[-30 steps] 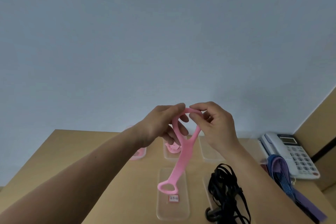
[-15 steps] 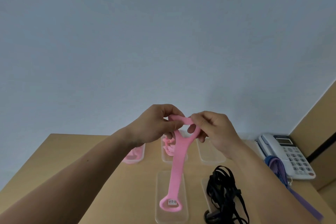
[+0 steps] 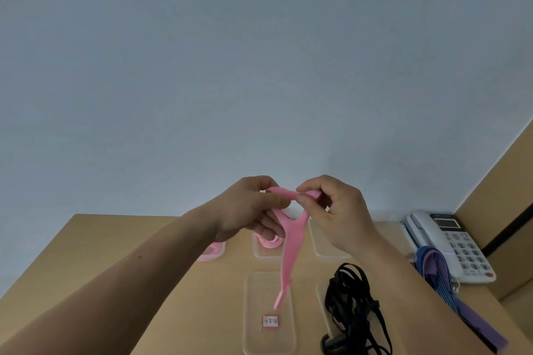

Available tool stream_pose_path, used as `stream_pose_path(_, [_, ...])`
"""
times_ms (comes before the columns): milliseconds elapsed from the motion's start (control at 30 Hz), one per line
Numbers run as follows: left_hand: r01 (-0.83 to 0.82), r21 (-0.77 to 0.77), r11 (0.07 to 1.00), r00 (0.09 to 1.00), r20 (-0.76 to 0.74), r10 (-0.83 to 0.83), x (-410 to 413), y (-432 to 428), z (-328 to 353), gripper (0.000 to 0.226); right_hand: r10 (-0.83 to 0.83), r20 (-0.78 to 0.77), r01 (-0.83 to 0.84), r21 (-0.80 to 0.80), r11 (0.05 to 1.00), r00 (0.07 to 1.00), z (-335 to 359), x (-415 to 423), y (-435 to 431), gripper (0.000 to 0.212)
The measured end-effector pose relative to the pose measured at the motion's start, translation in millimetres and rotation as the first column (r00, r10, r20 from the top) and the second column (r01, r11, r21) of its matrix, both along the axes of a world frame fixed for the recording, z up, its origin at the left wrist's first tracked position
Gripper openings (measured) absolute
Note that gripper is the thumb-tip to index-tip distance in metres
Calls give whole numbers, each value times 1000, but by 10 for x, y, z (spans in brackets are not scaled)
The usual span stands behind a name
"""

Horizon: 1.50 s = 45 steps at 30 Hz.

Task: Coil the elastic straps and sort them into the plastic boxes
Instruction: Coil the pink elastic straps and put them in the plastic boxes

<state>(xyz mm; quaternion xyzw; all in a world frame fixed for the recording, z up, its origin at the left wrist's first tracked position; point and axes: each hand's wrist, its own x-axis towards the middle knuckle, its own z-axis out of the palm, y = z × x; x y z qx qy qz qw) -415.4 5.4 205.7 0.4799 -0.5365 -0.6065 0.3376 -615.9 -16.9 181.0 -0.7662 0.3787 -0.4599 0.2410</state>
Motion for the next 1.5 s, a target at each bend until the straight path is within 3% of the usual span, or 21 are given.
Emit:
stream_pose_path(100, [-47,-1,999,997,-56,47,-23,-10,-10,16,-19,-36,15,-110,994,999,-15,0,-12,16])
stream_pose_path(267, [-52,30,998,994,-92,55,-64,-22,-7,32,-35,-115,3,-266,964,993,-16,24,-44,11])
stream_pose_path(433, [-107,0,994,990,-87,107,-46,-42,-44,13,-27,-141,-21,-328,945,990,-64,30,-45,7])
stream_pose_path(533, [-146,-81,986,986,-91,138,-27,-52,-65,10,15,-40,-23,-210,977,999,-79,27,-49,5])
stream_pose_path(700, [-168,-285,944,986,-49,161,-39,-16,-81,12,81,183,-122,225,967,980,-62,25,-39,20])
stream_pose_path(867, [-161,-479,863,966,101,236,-71,-8,-111,31,75,219,-131,255,958,973,-22,25,-35,10])
stream_pose_path(933, [-139,-460,877,963,145,229,-75,-11,-118,39,69,221,-123,238,964,973,-9,32,-25,12])
stream_pose_path(1100, [-112,-354,929,973,151,175,-52,-9,-94,19,38,174,-69,177,982,984,-1,14,-12,21])
stream_pose_path(1167, [-96,-299,950,986,102,132,-47,-6,-76,18,38,151,-61,153,986,988,-6,3,-1,27])
stream_pose_path(1333, [-32,-112,993,998,-59,26,4,25,-25,24,74,114,-88,122,989,991,10,7,43,19])
stream_pose_path(1500, [-30,-39,999,982,-188,22,-41,61,-20,29,87,59,-92,93,991,994,-3,-7,40,32])
